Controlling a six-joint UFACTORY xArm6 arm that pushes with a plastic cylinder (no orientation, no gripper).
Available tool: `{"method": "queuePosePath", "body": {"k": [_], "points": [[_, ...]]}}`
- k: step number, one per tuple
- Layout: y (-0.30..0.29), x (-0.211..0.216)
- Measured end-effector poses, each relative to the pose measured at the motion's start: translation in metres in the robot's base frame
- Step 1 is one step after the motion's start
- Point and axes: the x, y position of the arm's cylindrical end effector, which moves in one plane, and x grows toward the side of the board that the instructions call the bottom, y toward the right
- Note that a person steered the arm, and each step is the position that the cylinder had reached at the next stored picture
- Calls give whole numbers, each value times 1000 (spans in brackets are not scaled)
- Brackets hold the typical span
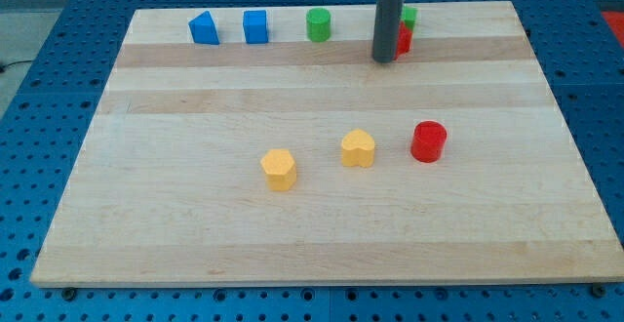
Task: Group up the red blocksgreen blocks
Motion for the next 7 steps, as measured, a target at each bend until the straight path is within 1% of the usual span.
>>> {"method": "queuePosePath", "body": {"k": [1,2,3,4,5,6,7], "points": [[78,49],[87,126],[50,181],[25,157],[29,96],[30,46],[46,17]]}}
